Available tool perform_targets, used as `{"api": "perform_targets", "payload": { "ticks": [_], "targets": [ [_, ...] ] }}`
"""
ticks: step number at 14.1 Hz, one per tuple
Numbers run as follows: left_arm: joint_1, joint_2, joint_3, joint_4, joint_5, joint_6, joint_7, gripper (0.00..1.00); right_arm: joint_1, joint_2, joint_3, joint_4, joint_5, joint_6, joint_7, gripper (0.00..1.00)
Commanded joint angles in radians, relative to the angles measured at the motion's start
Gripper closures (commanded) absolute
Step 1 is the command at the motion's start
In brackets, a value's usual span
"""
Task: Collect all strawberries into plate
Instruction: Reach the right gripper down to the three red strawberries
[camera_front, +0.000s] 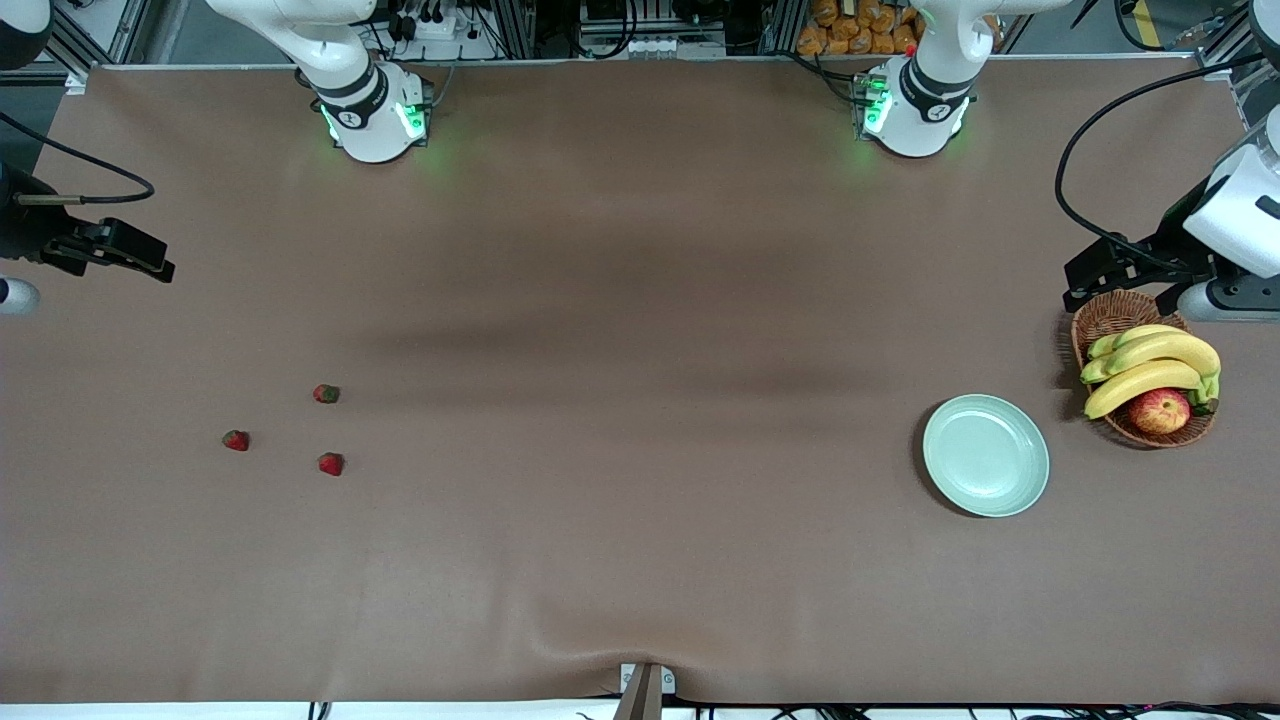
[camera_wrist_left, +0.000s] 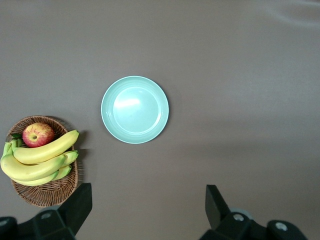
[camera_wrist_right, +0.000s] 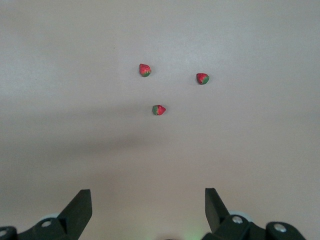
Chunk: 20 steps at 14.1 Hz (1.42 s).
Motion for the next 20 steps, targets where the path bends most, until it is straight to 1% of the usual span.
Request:
{"api": "perform_targets", "payload": {
  "ticks": [1, 5, 9, 15, 17, 20],
  "targets": [
    [0.005, 0.009, -0.001, 0.023, -0.022, -0.022, -0.003, 0.0, -0.01, -0.01, 0.005, -0.008, 0.002, -0.007, 0.015, 0.0],
    [0.005, 0.011, -0.001, 0.023, -0.022, -0.024, -0.003, 0.0, -0.01, -0.008, 0.005, -0.015, 0.002, -0.003, 0.013, 0.0],
    [0.005, 0.014, -0.001, 0.025, -0.022, -0.024, -0.003, 0.0, -0.01, -0.002, 0.005, -0.077, 0.002, 0.048, 0.008, 0.0],
    [0.007, 0.017, -0.001, 0.022, -0.022, -0.025, -0.004, 0.0, -0.014, 0.1, 0.004, -0.122, 0.002, 0.133, 0.004, 0.0],
    [0.007, 0.019, -0.001, 0.023, -0.022, -0.025, -0.004, 0.0, -0.016, 0.114, 0.004, -0.201, 0.0, 0.224, 0.004, 0.0],
    [0.007, 0.019, -0.001, 0.022, -0.022, -0.025, -0.004, 0.0, -0.022, 0.125, 0.002, -0.381, -0.004, 0.453, 0.004, 0.0]
  ]
}}
